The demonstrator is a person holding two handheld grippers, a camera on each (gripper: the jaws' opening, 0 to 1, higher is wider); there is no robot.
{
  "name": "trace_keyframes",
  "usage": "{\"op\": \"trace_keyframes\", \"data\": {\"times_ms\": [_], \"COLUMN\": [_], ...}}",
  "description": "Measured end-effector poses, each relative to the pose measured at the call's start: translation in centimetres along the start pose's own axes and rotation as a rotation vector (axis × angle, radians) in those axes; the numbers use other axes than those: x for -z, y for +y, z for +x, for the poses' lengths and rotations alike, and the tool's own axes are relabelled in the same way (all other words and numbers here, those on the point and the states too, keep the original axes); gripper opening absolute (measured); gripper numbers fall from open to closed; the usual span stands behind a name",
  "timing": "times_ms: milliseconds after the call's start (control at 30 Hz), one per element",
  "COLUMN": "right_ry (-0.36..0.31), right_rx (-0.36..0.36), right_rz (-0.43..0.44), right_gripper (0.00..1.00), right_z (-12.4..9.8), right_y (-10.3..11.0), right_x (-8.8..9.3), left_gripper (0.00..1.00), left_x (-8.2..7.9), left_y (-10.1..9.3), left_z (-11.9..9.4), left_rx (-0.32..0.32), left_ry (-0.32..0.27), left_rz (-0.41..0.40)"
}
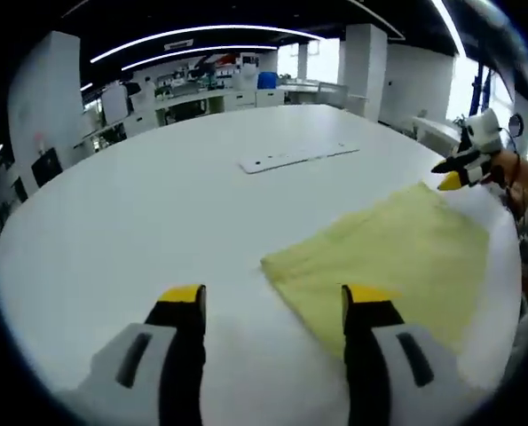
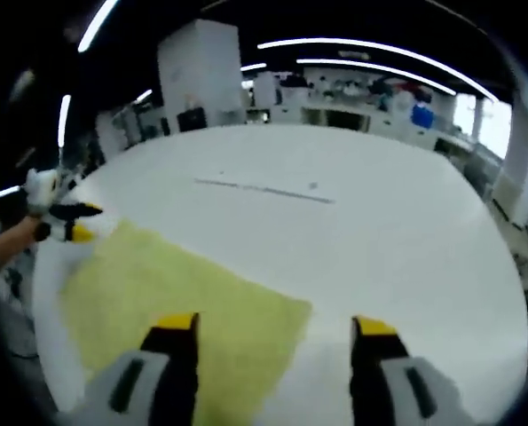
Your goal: Fold the garment on the visible template until the final outline fits inside the template.
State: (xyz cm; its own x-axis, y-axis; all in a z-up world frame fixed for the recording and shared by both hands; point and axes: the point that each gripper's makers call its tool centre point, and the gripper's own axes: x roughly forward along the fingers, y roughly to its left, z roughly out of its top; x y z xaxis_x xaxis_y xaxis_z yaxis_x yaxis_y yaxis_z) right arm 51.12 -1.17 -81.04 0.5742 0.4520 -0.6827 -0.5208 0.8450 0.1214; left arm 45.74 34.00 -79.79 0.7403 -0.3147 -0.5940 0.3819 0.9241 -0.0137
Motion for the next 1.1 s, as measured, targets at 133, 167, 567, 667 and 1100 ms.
{"op": "trace_keyframes", "data": {"times_ms": [133,167,567,667,1100], "right_ry": [0.01,0.016,0.034,0.039,0.066], "right_rx": [-0.031,-0.041,-0.098,-0.105,-0.127], "right_rz": [-0.01,-0.01,-0.021,-0.015,0.035], "right_gripper": [0.79,0.8,0.84,0.82,0.55], "right_z": [-1.6,-2.1,-5.6,-6.3,-7.9], "right_y": [1.4,1.9,4.3,4.9,6.5], "right_x": [0.8,1.1,4.6,5.5,9.5], "left_gripper": [0.67,0.67,0.67,0.65,0.47], "left_x": [0.4,0.6,2.8,3.8,7.4], "left_y": [-1.6,-2.0,-4.8,-5.9,-8.2], "left_z": [-1.3,-1.8,-5.1,-5.6,-6.7], "left_rx": [0.065,0.084,0.155,0.179,0.213], "left_ry": [-0.02,-0.026,-0.055,-0.037,0.015], "left_rz": [-0.019,-0.025,-0.038,-0.051,-0.11]}}
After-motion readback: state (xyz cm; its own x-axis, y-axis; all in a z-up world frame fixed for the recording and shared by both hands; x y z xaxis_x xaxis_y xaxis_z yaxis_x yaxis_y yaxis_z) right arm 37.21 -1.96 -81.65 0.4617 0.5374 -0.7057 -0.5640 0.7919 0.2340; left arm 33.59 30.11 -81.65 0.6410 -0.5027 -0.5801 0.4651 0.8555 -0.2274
